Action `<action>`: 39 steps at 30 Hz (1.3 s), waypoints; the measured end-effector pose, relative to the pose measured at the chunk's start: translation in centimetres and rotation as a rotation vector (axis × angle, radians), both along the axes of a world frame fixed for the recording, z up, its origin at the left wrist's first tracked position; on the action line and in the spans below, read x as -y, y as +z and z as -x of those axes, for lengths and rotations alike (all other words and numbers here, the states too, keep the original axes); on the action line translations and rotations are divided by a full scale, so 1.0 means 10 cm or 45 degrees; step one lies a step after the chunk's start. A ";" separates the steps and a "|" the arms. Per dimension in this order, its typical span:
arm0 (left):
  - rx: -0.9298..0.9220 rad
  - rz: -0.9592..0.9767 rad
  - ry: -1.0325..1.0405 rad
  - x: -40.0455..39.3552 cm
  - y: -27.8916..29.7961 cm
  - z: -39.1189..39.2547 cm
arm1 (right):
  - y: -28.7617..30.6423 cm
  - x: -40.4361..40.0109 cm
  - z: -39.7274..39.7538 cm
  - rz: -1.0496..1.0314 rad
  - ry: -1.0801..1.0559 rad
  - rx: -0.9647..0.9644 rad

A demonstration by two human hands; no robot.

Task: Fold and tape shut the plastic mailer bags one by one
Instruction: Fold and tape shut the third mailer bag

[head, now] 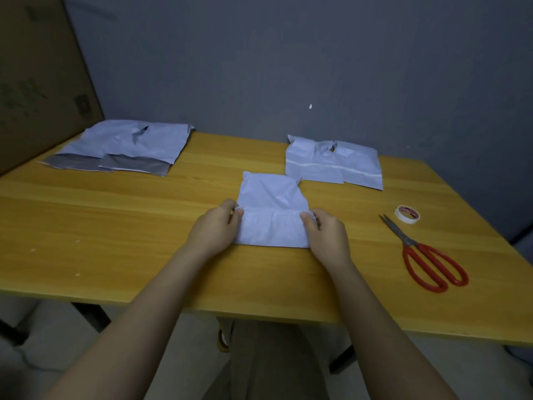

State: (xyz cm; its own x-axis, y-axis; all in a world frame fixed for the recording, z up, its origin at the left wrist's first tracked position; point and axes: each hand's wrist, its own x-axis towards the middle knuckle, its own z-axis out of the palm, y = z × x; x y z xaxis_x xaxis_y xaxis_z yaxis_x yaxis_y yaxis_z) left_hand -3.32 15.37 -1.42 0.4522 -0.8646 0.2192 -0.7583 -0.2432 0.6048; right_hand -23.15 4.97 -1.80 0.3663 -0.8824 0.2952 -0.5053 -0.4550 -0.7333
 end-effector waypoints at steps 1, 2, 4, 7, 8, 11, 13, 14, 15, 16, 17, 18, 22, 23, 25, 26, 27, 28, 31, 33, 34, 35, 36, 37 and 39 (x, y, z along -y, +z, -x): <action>0.010 -0.010 0.027 0.01 0.00 0.00 | 0.00 0.01 -0.01 0.022 -0.019 -0.043; 0.021 -0.020 0.055 0.03 -0.01 0.00 | 0.00 0.02 -0.02 0.042 -0.040 -0.079; 0.043 -0.038 0.099 0.05 -0.02 0.02 | -0.01 0.04 -0.04 0.061 -0.084 -0.139; 0.086 -0.039 0.131 0.07 -0.05 0.04 | -0.05 0.05 -0.06 0.064 -0.136 -0.244; 0.101 -0.040 0.141 0.08 -0.06 0.04 | -0.05 0.05 -0.08 0.068 -0.150 -0.265; 0.126 -0.059 0.154 0.09 -0.09 0.01 | -0.06 0.04 -0.10 0.093 -0.186 -0.316; 0.161 -0.065 0.152 0.10 -0.11 0.00 | -0.06 0.04 -0.12 0.117 -0.208 -0.372; 0.177 -0.061 0.148 0.11 -0.12 0.00 | -0.07 0.03 -0.13 0.126 -0.218 -0.396; 0.183 -0.050 0.147 0.11 -0.13 0.00 | -0.08 0.03 -0.14 0.133 -0.227 -0.411; 0.178 -0.039 0.148 0.11 -0.13 0.00 | -0.09 0.04 -0.15 0.135 -0.233 -0.413; 0.169 -0.028 0.151 0.11 -0.13 0.00 | -0.09 0.04 -0.15 0.133 -0.236 -0.403; 0.154 -0.014 0.156 0.10 -0.14 0.00 | -0.09 0.04 -0.16 0.125 -0.241 -0.387; 0.110 0.031 0.178 0.09 -0.15 -0.02 | -0.08 0.03 -0.15 0.107 -0.257 -0.369; 0.109 0.027 0.174 0.08 -0.15 -0.03 | -0.08 0.02 -0.15 0.113 -0.260 -0.381; 0.112 0.013 0.157 0.09 -0.16 -0.03 | -0.08 0.02 -0.15 0.128 -0.274 -0.405; 0.115 0.004 0.150 0.09 -0.16 -0.03 | -0.08 0.02 -0.15 0.131 -0.281 -0.411; 0.117 -0.005 0.145 0.09 -0.16 -0.03 | -0.08 0.01 -0.15 0.129 -0.287 -0.412; 0.120 -0.011 0.144 0.09 -0.16 -0.03 | -0.08 0.01 -0.15 0.123 -0.292 -0.404; 0.118 -0.027 0.141 0.11 -0.18 -0.03 | -0.09 0.01 -0.16 0.102 -0.292 -0.372; 0.121 -0.034 0.141 0.12 -0.19 -0.03 | -0.10 0.01 -0.16 0.097 -0.294 -0.362; 0.124 -0.033 0.146 0.13 -0.19 -0.02 | -0.10 0.01 -0.16 0.096 -0.294 -0.361; 0.128 -0.034 0.152 0.13 -0.19 -0.02 | -0.10 0.01 -0.16 0.096 -0.295 -0.366; 0.136 -0.040 0.156 0.14 -0.20 -0.02 | -0.10 0.01 -0.17 0.095 -0.296 -0.375; 0.147 -0.053 0.161 0.14 -0.20 -0.01 | -0.10 0.01 -0.17 0.093 -0.297 -0.382; 0.170 -0.092 0.179 0.15 -0.19 -0.01 | -0.10 0.01 -0.17 0.088 -0.301 -0.387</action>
State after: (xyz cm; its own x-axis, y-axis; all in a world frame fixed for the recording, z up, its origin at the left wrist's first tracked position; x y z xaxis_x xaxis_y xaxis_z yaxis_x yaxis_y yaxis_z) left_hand -3.19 13.85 -3.32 0.5409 -0.8104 0.2251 -0.7858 -0.3916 0.4787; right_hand -21.41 4.83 -2.83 0.2355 -0.9347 0.2663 -0.7917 -0.3434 -0.5053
